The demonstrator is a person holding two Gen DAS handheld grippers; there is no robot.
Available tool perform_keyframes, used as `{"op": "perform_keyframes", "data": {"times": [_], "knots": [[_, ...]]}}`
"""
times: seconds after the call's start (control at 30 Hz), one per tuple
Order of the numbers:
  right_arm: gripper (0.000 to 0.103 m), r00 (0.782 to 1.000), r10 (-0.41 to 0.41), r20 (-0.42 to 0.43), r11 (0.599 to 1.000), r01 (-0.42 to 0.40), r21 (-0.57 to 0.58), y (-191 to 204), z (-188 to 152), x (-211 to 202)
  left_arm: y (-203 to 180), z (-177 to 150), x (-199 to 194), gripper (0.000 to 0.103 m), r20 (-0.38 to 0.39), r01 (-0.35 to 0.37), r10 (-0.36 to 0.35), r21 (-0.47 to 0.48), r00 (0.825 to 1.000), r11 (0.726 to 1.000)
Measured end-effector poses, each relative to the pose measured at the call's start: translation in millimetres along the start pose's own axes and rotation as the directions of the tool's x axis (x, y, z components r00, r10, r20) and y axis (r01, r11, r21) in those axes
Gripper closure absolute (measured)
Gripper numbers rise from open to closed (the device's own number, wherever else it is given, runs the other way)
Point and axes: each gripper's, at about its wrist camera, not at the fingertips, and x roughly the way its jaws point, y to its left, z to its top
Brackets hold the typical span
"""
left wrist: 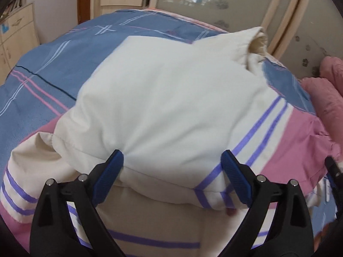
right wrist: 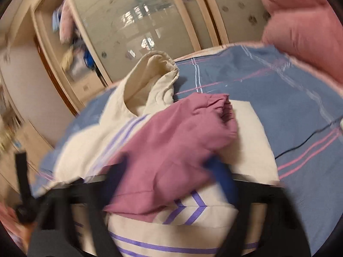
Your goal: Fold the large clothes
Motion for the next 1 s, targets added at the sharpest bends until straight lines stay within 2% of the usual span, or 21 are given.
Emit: {"op": "perform_keyframes", "data": {"times": [0.1,0.2,0.23,0.3,0.37,0.43,0.5,0.53,0.57,0.6,0.63,0.67,0.73,0.8,0.83,0.87,0.93,1.0], "knots": [[0.089,0.995,0.100,0.022,0.995,-0.100,0.024,0.2,-2.8,-5.9,14.3,4.9,4.9,0.007,-0.003,-0.019,0.019,-0.058,1.000,0.998],[0.089,0.981,0.170,0.092,0.985,-0.167,-0.034,6.4,-2.9,-23.7,25.5,9.9,2.9,0.010,0.021,-0.020,0.023,-0.144,1.000,0.989],[0.089,0.980,0.169,0.105,0.985,-0.164,-0.056,12.2,-2.2,-27.2,29.8,8.1,1.5,0.011,0.027,-0.025,0.029,-0.155,0.999,0.988],[0.090,0.991,0.104,0.089,0.993,-0.099,-0.067,17.9,-3.4,-24.6,31.8,3.2,1.0,0.011,0.034,-0.038,0.043,-0.150,0.998,0.988],[0.090,0.999,-0.044,0.019,0.999,0.045,-0.019,7.4,-4.9,-4.8,24.2,2.6,-0.6,0.011,0.048,-0.065,0.071,-0.125,0.996,0.990],[0.090,0.990,-0.101,-0.094,0.992,0.107,0.065,-15.1,-8.0,18.5,15.9,2.6,-5.9,0.011,0.061,-0.069,0.077,-0.123,0.995,0.990],[0.088,0.982,-0.118,-0.150,0.985,0.135,0.109,-27.1,-9.5,26.3,7.7,1.9,-13.8,0.010,0.082,-0.092,0.102,-0.126,0.991,0.988],[0.083,0.979,-0.128,-0.158,0.983,0.146,0.108,-28.8,-8.8,25.4,4.7,1.3,-17.3,0.011,0.094,-0.107,0.120,-0.128,0.988,0.986],[0.073,0.978,-0.140,-0.152,0.983,0.156,0.102,-28.4,-8.6,22.2,0.2,0.4,-23.8,0.011,0.116,-0.123,0.139,-0.131,0.983,0.984],[0.064,0.975,-0.184,-0.124,0.976,0.197,0.095,-27.9,-6.8,14.7,-4.1,-1.1,-32.0,0.011,0.148,-0.122,0.142,-0.132,0.979,0.984],[0.040,0.972,-0.221,-0.084,0.969,0.229,0.096,-28.0,-6.4,6.1,-8.4,-2.5,-39.8,0.011,0.179,-0.112,0.134,-0.128,0.975,0.985],[0.031,0.964,-0.268,-0.002,0.958,0.266,0.109,-28.6,-3.9,-7.9,-12.6,-3.2,-47.3,0.011,0.210,-0.102,0.126,-0.119,0.970,0.988],[0.031,0.945,-0.307,0.113,0.949,0.294,0.119,-28.3,0.2,-28.4,-27.8,-5.7,-64.1,0.011,0.285,-0.099,0.114,-0.069,0.952,0.993],[0.043,0.943,-0.296,0.150,0.955,0.290,0.061,-21.9,4.4,-34.6,-47.4,-6.6,-68.0,0.010,0.305,-0.122,0.111,0.018,0.946,0.992],[0.059,0.945,-0.297,0.136,0.955,0.295,0.033,-19.2,5.0,-30.6,-52.8,-6.9,-67.0,0.010,0.301,-0.123,0.104,0.045,0.948,0.991],[0.067,0.950,-0.299,0.093,0.954,0.300,0.003,-16.3,4.0,-18.0,-57.8,-8.6,-65.2,0.010,0.290,-0.117,0.092,0.069,0.953,0.991],[0.071,0.956,-0.292,-0.005,0.956,0.292,-0.020,-18.7,-1.2,2.6,-62.9,-11.0,-57.2,0.010,0.256,-0.108,0.082,0.086,0.963,0.990],[0.071,0.933,-0.355,-0.063,0.934,0.352,-0.056,-20.7,-7.0,23.6,-63.2,-15.3,-47.4,0.010,0.207,-0.102,0.084,0.078,0.975,0.992]]}}
